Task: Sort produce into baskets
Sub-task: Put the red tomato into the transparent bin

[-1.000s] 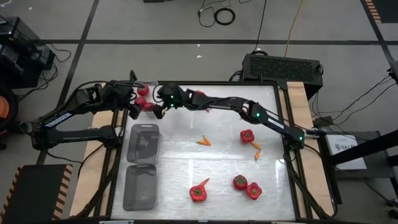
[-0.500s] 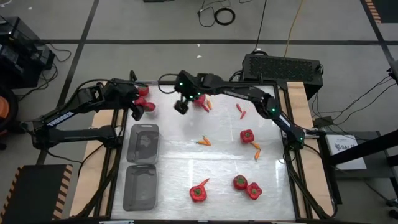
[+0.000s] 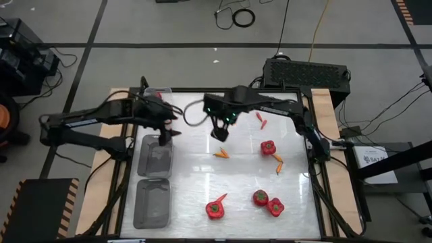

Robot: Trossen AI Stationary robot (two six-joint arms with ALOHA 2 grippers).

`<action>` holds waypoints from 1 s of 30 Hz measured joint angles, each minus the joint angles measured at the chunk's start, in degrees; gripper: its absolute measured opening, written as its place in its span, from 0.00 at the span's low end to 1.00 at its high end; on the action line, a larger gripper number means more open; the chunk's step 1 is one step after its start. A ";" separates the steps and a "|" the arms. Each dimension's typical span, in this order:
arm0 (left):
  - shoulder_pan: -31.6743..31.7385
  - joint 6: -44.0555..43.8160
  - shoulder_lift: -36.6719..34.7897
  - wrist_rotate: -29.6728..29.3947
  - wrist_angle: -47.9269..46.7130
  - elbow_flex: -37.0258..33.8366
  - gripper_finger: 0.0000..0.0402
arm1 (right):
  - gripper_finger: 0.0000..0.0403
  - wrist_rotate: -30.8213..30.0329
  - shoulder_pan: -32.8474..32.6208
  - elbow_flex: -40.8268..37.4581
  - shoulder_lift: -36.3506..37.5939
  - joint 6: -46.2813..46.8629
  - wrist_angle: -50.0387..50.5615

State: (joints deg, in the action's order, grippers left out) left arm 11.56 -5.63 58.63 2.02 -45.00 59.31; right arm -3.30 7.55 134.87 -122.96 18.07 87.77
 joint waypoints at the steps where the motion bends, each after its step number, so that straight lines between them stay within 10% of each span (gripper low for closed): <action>1: -1.21 0.76 1.04 0.24 1.71 0.00 0.85 | 0.90 -0.24 -1.29 0.00 0.73 1.52 1.69; 18: -16.03 5.02 25.61 12.74 42.20 0.94 0.85 | 0.90 -7.55 -33.26 -34.44 31.16 47.05 -0.28; 30: -23.13 7.55 53.12 12.85 39.52 27.14 0.85 | 0.90 -8.62 -53.32 -53.24 39.93 68.20 -11.63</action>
State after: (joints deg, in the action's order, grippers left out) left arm -11.57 1.91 111.75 14.87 -5.48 86.45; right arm -11.92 -45.77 81.62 -83.02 86.27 76.14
